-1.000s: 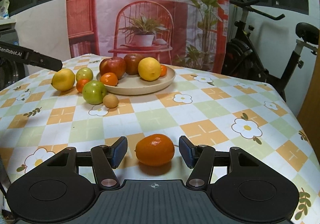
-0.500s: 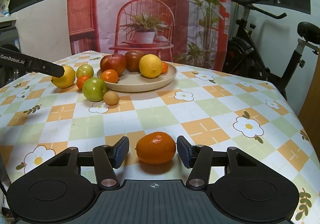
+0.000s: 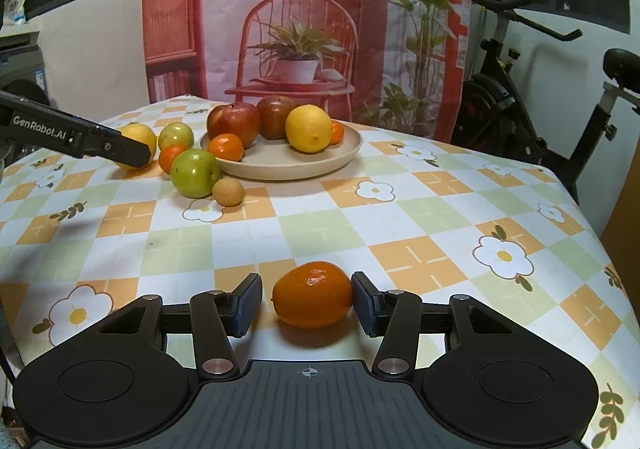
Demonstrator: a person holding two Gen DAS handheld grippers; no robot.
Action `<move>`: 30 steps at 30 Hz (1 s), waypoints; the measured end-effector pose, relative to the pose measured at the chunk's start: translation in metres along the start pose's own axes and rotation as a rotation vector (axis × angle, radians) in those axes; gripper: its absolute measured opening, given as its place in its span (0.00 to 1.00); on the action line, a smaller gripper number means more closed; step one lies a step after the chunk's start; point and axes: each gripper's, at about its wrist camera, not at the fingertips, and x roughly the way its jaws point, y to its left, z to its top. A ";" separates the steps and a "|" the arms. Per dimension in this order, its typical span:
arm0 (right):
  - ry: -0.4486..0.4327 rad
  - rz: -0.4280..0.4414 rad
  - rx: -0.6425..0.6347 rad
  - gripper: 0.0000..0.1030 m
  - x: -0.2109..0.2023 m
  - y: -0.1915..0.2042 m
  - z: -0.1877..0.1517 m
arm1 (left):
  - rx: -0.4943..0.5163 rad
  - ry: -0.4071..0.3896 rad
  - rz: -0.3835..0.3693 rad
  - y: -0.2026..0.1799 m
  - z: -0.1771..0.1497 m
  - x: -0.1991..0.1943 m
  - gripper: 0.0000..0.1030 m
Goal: Organize fruits
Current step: 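Hold the tangerine in the right gripper while the left gripper grasps a green apple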
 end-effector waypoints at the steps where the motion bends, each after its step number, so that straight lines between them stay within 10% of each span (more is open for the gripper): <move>1: 0.000 0.001 -0.001 0.45 0.000 0.000 0.000 | -0.005 -0.001 0.000 0.001 0.000 0.001 0.61; 30: -0.061 0.032 -0.011 0.38 -0.008 -0.002 -0.002 | 0.033 0.027 -0.058 -0.017 0.009 0.027 0.51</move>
